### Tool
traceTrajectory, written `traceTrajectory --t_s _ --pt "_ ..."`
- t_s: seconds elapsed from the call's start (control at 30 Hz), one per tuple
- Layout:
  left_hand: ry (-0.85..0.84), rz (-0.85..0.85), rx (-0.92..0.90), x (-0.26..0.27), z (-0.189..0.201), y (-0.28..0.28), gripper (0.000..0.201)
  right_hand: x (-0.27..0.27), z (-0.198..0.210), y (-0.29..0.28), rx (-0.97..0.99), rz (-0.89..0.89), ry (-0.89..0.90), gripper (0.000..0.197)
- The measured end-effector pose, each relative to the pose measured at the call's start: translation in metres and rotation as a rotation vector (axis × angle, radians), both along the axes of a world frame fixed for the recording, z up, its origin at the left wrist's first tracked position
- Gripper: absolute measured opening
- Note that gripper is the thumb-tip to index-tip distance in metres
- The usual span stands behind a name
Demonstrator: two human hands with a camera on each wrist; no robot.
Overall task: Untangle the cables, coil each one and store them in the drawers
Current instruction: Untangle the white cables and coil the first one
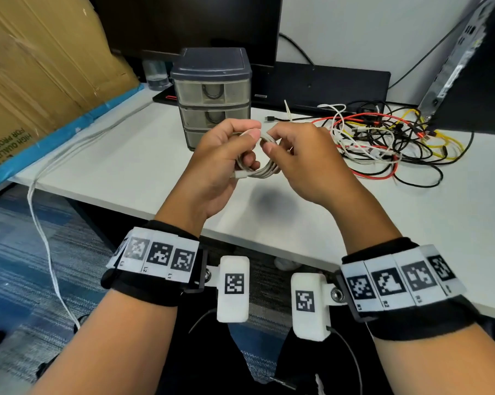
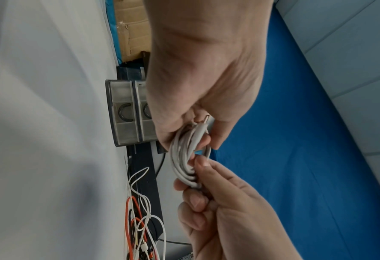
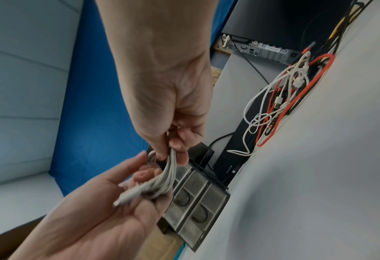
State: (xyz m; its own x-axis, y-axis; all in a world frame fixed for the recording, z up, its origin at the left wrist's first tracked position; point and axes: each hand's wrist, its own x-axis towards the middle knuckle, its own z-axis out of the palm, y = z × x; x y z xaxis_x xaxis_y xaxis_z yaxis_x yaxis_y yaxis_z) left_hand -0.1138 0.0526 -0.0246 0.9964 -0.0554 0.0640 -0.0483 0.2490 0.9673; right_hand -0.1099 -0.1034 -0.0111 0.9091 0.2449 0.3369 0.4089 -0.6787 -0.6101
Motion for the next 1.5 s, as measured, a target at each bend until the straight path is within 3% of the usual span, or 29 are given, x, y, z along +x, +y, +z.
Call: traceTrajectory --t_s 0.07,0.2,0.3,0.43,0.63,0.83,1.0,1.1,1.37,1.5 --pt "-0.006 0.013 0.008 0.002 -0.001 0.001 0.012 0.0 0.001 -0.007 0.098 0.085 0.081 0.007" --pt "0.014 0.109 -0.047 0.006 0.002 0.003 0.012 0.001 -0.002 -0.023 0.285 0.198 0.204 0.024" --pt "0.056 0.171 -0.18 0.012 0.005 0.004 0.009 0.001 -0.004 -0.028 0.182 0.202 0.22 0.013" --pt "0.082 0.203 -0.24 0.017 0.009 0.008 0.009 0.001 -0.003 -0.033 0.077 0.202 0.231 0.014" --pt "-0.005 0.245 0.055 0.012 0.013 -0.004 0.011 -0.003 0.017 -0.029 0.241 0.25 0.114 0.002" --pt "-0.06 0.193 0.346 0.006 0.017 -0.017 0.018 -0.001 0.02 -0.017 0.33 0.301 0.116 0.012" --pt "-0.05 0.15 0.247 0.002 0.016 -0.02 0.021 -0.001 0.009 -0.012 0.34 0.166 -0.087 0.032" --pt "-0.045 0.122 0.199 0.002 0.017 -0.022 0.022 -0.002 0.005 -0.011 0.274 0.09 -0.252 0.031" --pt "0.006 0.073 0.004 0.004 0.016 -0.019 0.02 0.018 0.0 -0.013 0.38 0.21 -0.074 0.041" --pt "0.004 0.036 0.043 0.005 0.014 -0.012 0.013 0.023 0.005 -0.015 0.374 0.251 -0.008 0.043"
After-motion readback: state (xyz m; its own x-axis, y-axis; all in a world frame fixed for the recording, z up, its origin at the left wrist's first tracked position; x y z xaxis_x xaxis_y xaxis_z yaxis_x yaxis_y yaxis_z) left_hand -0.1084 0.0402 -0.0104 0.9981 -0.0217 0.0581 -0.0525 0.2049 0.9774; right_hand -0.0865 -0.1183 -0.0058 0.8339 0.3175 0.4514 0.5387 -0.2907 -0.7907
